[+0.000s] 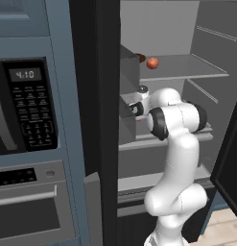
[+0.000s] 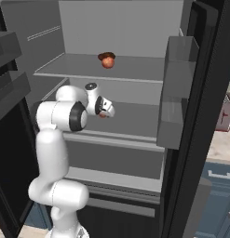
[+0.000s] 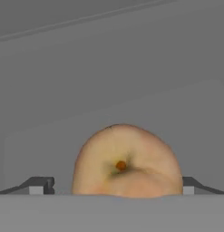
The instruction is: Pick up each peach from the fridge and place one peach on each plate on the dining counter.
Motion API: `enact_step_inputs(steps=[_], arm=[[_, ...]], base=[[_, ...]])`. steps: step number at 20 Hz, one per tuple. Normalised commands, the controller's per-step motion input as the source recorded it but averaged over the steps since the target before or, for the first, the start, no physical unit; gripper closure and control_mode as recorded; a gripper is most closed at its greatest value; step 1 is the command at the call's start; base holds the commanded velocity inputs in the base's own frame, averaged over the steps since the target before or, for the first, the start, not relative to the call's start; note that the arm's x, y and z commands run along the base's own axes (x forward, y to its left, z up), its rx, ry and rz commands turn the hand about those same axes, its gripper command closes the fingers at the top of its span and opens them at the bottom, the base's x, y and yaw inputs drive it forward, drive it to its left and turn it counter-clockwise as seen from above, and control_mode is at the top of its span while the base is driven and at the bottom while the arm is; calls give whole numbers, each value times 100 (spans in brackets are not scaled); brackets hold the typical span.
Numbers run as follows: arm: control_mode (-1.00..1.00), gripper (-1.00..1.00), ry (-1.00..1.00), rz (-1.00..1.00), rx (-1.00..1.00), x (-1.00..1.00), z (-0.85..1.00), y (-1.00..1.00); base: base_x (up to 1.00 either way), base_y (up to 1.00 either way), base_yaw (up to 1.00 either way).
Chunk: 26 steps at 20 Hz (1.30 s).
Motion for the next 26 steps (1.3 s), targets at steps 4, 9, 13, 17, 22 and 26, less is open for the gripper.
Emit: enact_step_inputs(steps=[4, 9, 13, 17, 22, 26], arm=[[-100, -100, 1, -6, 1, 24, -17, -26], [-100, 100, 7, -10, -3, -24, -75, -4], [-100, 100, 11, -8, -5, -15, -95, 0], [-100, 100, -25, -4, -1, -73, -67, -7], [-100, 100, -63, 0, 0, -100, -11, -3], [-100, 100, -60, 0, 0, -100, 9, 0]], base=[[0, 0, 0], [0, 0, 0], [0, 0, 0], [0, 0, 0], [0, 0, 0], [0, 0, 0]])
